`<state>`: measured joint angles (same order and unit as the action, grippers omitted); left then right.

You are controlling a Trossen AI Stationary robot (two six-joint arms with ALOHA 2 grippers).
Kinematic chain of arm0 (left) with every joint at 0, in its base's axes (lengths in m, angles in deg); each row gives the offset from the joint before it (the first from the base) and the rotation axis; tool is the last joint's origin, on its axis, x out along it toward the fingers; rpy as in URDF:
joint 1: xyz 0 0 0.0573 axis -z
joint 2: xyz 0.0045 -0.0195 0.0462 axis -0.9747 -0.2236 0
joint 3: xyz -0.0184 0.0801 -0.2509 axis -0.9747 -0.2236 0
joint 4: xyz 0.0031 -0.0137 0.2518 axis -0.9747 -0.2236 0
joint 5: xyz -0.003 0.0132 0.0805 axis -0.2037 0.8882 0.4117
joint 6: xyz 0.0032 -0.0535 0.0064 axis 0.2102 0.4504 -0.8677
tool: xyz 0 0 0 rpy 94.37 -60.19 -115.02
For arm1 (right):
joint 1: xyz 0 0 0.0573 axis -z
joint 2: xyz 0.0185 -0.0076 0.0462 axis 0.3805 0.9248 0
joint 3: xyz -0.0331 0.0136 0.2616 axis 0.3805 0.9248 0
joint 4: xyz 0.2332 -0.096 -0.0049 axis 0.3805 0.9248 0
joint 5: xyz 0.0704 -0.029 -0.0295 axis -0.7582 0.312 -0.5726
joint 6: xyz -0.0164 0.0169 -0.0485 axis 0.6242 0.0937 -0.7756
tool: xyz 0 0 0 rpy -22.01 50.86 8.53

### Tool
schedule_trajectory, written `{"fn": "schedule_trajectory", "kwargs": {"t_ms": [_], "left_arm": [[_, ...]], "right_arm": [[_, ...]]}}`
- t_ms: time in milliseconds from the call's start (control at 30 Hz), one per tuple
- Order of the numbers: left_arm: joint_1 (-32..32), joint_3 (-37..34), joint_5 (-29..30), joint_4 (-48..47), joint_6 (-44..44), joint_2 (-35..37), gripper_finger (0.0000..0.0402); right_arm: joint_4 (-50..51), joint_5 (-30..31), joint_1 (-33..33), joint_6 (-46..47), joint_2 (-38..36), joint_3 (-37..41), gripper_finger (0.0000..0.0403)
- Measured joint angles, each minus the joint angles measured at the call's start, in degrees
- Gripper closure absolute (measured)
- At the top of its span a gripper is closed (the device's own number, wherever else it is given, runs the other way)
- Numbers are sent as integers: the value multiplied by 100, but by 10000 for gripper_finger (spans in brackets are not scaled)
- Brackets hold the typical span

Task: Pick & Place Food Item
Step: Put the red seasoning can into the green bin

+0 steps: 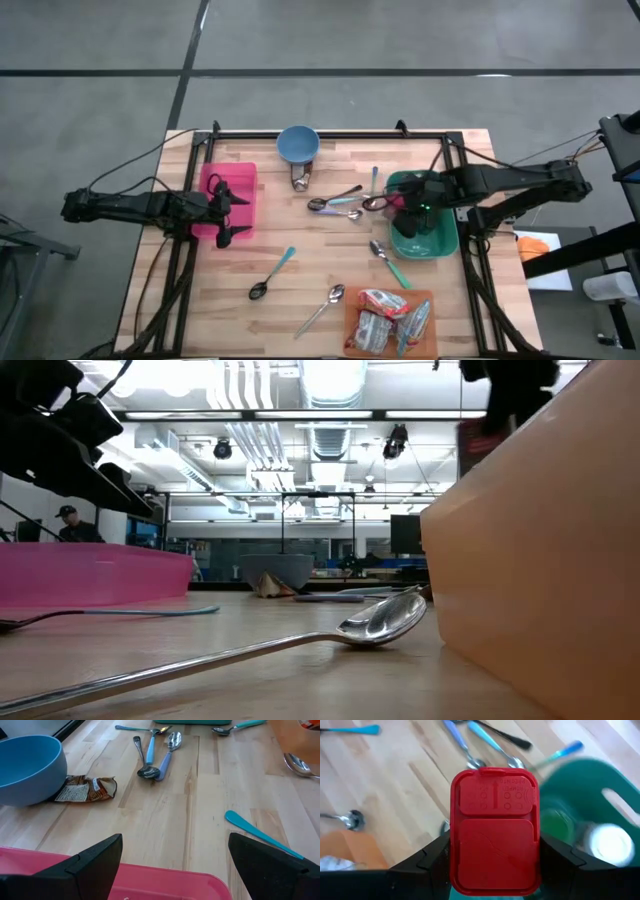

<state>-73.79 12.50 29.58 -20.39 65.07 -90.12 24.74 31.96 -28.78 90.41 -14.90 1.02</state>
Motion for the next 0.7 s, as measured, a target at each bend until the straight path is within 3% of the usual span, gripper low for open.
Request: {"fn": "schedule_trajectory", "kwargs": {"t_ms": [233,700], "left_arm": [[0,1,0,0,0,0,34],[0,1,1,0,1,0,34]], "right_arm": [[411,62,-310,826,-61,242,194],[-133,44,-1062,2532,-60,1477,194]]}}
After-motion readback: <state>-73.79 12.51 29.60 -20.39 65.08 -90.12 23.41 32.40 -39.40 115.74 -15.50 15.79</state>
